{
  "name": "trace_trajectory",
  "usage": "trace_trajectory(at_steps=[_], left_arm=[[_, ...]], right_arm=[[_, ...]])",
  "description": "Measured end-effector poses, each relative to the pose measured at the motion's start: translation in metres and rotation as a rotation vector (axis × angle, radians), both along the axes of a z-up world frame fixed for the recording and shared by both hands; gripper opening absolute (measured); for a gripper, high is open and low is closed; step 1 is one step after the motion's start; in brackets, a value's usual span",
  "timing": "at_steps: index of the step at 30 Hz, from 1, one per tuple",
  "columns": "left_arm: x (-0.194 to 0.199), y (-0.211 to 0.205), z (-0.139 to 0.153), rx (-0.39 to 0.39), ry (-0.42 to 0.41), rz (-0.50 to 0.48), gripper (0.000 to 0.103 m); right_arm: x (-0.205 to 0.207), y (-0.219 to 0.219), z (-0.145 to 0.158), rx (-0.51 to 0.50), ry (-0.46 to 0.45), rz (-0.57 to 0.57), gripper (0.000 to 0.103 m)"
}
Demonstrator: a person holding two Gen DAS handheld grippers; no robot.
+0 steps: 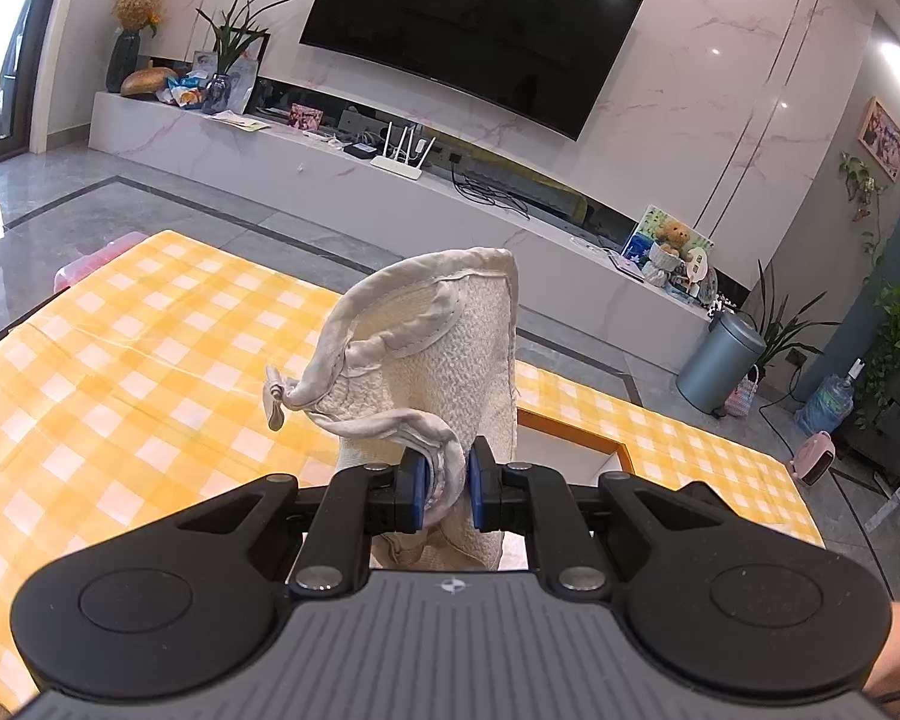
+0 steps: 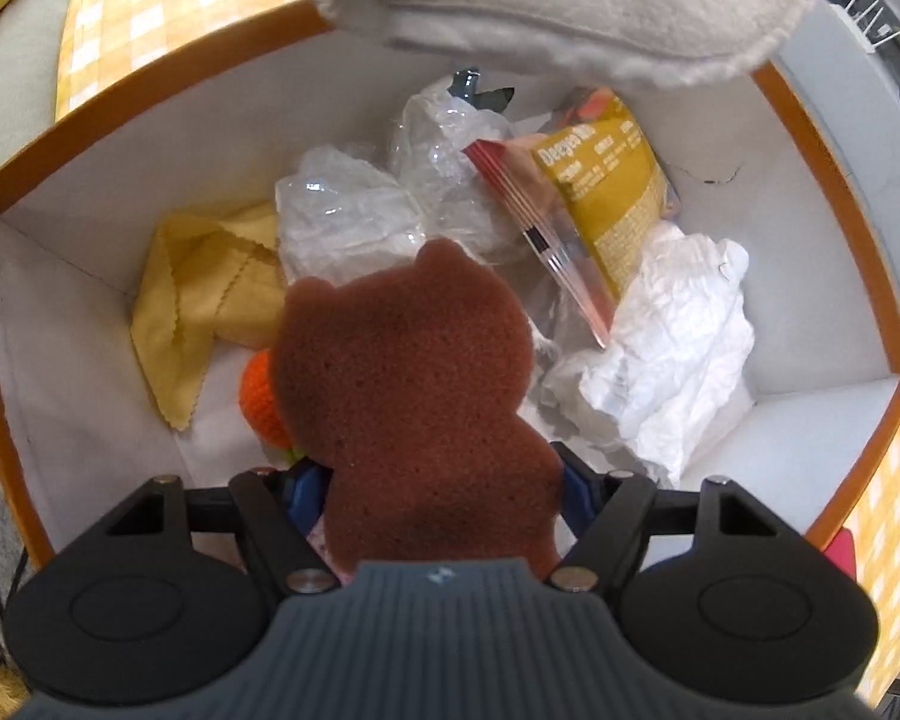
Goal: Organize soft objects
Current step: 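Open the right gripper to drop the bear sponge into the box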
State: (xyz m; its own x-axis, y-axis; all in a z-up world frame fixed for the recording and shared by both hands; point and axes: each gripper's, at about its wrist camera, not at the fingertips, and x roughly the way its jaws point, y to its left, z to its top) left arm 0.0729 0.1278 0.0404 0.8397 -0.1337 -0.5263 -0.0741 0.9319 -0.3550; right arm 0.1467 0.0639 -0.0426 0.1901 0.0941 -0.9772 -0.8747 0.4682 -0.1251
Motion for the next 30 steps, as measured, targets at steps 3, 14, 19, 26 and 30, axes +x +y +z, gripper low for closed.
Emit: trace_trajectory(at_steps=[3, 14, 19, 26, 30], left_arm=[[0.0, 0.001, 0.0, 0.0, 0.0, 0.0, 0.016], [0.002, 0.0, -0.002, 0.008, 0.005, 0.001, 0.016], [0.005, -0.002, -0.003, 0.021, 0.012, -0.007, 0.016], [0.006, -0.004, -0.003, 0.034, 0.016, -0.005, 0.016], [0.004, -0.004, -0.001, 0.039, 0.006, -0.009, 0.016]], right_arm=[[0.002, 0.001, -0.001, -0.008, 0.011, 0.004, 0.073], [0.024, 0.003, 0.006, -0.137, -0.091, 0.055, 0.073], [0.029, 0.011, -0.018, -0.158, -0.072, 0.086, 0.073], [0.031, 0.008, -0.019, -0.144, -0.105, 0.053, 0.09], [0.026, -0.004, -0.001, -0.114, -0.152, 0.023, 0.097]])
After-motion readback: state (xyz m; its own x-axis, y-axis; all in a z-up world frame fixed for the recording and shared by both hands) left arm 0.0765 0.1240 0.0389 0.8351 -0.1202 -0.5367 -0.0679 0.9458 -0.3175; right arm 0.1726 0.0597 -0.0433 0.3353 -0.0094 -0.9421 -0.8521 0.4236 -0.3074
